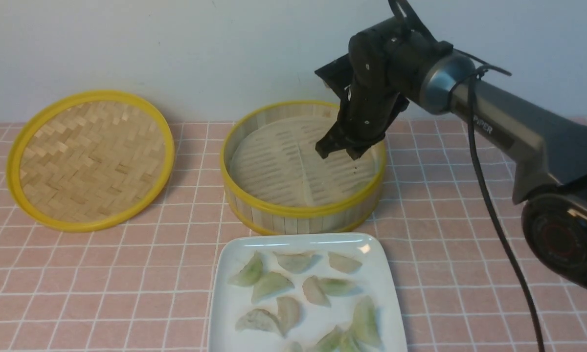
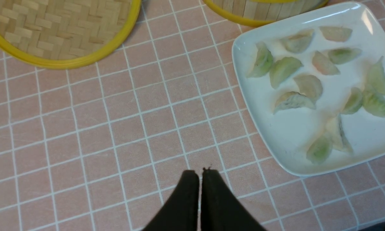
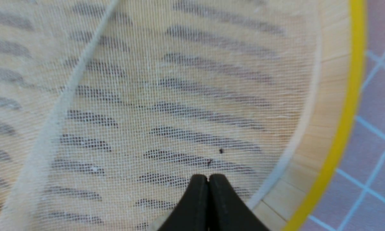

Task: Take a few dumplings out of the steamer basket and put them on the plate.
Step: Use the right arm to grab a dumpling from inside the steamer

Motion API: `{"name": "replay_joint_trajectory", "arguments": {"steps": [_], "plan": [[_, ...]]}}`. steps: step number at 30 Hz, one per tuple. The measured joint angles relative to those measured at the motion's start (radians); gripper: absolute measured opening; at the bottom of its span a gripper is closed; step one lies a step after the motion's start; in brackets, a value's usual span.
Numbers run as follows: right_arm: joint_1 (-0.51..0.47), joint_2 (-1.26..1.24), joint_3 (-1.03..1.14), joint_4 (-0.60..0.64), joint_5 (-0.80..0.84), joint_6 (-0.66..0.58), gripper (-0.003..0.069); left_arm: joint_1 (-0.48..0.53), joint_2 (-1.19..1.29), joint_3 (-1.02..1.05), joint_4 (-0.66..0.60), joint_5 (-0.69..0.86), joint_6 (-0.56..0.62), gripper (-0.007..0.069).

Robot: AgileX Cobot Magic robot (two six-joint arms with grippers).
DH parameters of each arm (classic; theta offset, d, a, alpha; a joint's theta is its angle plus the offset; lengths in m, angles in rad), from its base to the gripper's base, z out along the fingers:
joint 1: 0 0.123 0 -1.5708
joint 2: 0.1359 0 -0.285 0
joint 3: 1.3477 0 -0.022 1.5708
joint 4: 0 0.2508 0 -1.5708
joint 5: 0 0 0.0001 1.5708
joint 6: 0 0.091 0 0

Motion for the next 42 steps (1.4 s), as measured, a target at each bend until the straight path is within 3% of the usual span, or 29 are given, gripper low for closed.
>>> {"name": "replay_joint_trajectory", "arguments": {"steps": [7,12,18,21,28,33,36,42], "plan": [[0.000,-0.008,-0.004,-0.008,0.001,-0.005,0.0022,0.000,0.000,0.000,-0.002,0.000,0.000,-0.0006],[0.000,0.028,-0.003,-0.007,0.001,-0.002,0.0199,0.000,0.000,0.000,-0.007,0.000,0.000,-0.0006],[0.000,0.026,0.073,-0.001,-0.007,0.063,0.0465,0.000,0.000,0.000,-0.010,0.000,0.000,-0.0006],[0.001,0.026,0.087,0.008,-0.012,0.058,0.0522,0.000,0.000,0.000,-0.011,0.000,0.000,-0.0006],[0.001,0.030,0.090,0.040,-0.017,0.084,0.0540,0.000,0.000,0.000,-0.011,0.000,0.000,-0.0006],[0.001,0.038,0.095,0.214,-0.014,0.100,0.0517,0.000,0.000,0.000,-0.011,0.000,0.000,-0.0006],[0.001,0.038,0.095,0.311,-0.014,0.060,0.0494,0.000,0.000,0.000,-0.011,0.000,0.000,-0.0006],[0.001,0.038,0.095,0.394,-0.011,-0.075,0.0477,0.000,0.000,0.000,-0.011,0.000,0.000,-0.0006]]}}
